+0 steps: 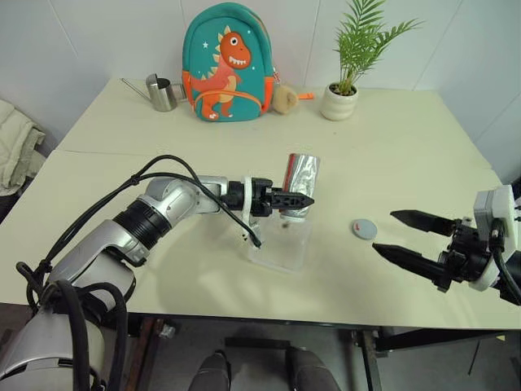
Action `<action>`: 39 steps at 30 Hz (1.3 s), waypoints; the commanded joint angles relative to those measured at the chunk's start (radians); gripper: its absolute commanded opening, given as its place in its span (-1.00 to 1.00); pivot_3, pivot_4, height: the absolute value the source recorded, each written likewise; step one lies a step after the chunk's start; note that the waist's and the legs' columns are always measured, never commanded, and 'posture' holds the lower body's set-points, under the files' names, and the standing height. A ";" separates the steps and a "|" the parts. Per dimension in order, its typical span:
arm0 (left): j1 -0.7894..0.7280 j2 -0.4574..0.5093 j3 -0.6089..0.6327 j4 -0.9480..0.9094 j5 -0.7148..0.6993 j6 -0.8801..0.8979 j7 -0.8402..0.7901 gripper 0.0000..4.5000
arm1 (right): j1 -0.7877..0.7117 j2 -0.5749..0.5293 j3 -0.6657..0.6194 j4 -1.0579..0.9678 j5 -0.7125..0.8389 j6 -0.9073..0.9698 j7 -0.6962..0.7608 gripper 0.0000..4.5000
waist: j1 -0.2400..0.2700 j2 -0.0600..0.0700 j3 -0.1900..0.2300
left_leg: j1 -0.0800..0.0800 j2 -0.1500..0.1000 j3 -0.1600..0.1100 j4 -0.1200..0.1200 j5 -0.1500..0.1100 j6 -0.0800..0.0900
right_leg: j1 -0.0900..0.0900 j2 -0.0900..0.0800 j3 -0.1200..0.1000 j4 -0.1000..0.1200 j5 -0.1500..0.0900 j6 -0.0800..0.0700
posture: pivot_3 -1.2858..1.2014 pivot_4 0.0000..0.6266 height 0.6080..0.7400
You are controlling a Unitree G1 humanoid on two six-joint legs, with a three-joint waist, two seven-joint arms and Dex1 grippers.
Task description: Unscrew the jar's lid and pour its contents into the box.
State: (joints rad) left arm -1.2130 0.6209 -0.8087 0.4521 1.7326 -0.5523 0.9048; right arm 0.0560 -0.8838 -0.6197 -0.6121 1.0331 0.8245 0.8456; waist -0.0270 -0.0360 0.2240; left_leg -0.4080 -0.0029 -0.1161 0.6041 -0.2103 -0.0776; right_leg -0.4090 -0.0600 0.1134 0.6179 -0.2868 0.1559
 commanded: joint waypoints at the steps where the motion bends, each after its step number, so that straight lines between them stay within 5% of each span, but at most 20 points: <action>1: -0.040 0.006 -0.014 0.004 0.012 0.074 0.089 -0.10 | 0.048 -0.025 -0.071 -0.065 0.080 0.009 0.030 0.99 | 0.000 0.000 0.000 | 0.000 0.000 0.000 0.000 0.000 0.000 | 0.000 0.000 0.000 0.000 0.000 0.000 | 0.03 -0.52 1.00; 8: -0.057 0.021 -0.058 0.031 0.010 0.116 0.183 -0.10 | 0.049 -0.029 -0.053 -0.057 0.070 -0.029 -0.006 0.99 | -0.002 0.000 0.000 | 0.000 0.000 0.002 0.001 -0.001 0.000 | 0.000 0.000 0.001 0.000 0.000 0.000 | 0.03 -0.52 1.00; 12: -0.062 0.009 -0.024 0.079 -0.115 0.029 0.127 -0.10 | 0.041 -0.021 -0.030 -0.051 0.036 -0.058 0.000 0.99 | 0.001 0.000 0.000 | 0.000 0.000 0.002 0.001 -0.001 0.000 | 0.000 0.000 0.000 0.000 0.000 0.000 | 0.03 -0.52 1.00; 17: -0.053 -0.091 0.220 0.355 -0.668 -0.138 -0.308 -0.10 | 0.030 -0.010 0.000 -0.031 0.011 -0.098 0.023 0.99 | 0.001 0.000 0.000 | -0.001 0.000 0.002 0.001 -0.001 0.000 | -0.001 0.000 0.000 0.000 0.000 0.000 | 0.03 -0.52 1.00; 21: -0.009 -0.163 0.391 0.427 -0.988 -0.090 -0.610 -0.10 | 0.024 -0.032 0.028 0.006 -0.035 -0.127 0.061 0.99 | 0.000 0.000 0.000 | 0.000 0.000 0.002 0.000 -0.001 0.000 | -0.001 0.000 0.000 0.000 -0.001 0.000 | 0.03 -0.52 1.00; 24: 0.044 -0.248 0.559 0.441 -1.256 0.048 -0.814 -0.10 | -0.004 -0.039 0.051 0.034 -0.058 -0.137 0.072 0.99 | 0.000 0.000 0.000 | 0.000 0.000 0.002 0.001 -0.001 0.000 | 0.000 -0.001 0.001 0.002 -0.001 0.000 | 0.03 -0.52 1.00; 29: 0.096 -0.416 0.918 0.423 -1.745 0.605 -1.067 -0.10 | -0.072 -0.037 0.127 0.079 -0.093 -0.148 0.080 0.99 | -0.004 0.000 0.000 | 0.002 0.000 0.002 0.005 -0.001 0.001 | 0.001 0.000 0.000 0.006 0.000 0.000 | 0.03 -0.52 1.00; 39: 0.192 -0.372 0.899 0.284 -1.802 0.735 -1.281 -0.10 | -0.135 -0.037 0.171 0.119 -0.117 -0.149 0.095 0.99 | 0.002 0.000 0.000 | 0.002 0.000 0.001 0.008 0.000 0.000 | 0.001 0.000 0.001 0.008 0.000 0.000 | 0.03 -0.52 1.00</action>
State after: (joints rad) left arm -1.0267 0.2363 0.1126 0.7931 -0.0763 0.1993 -0.3497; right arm -0.0674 -0.9092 -0.4396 -0.4973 0.9212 0.6965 0.9292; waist -0.0249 -0.0357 0.2238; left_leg -0.4062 -0.0033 -0.1149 0.6121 -0.2108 -0.0771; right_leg -0.4077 -0.0601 0.1142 0.6254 -0.2865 0.1558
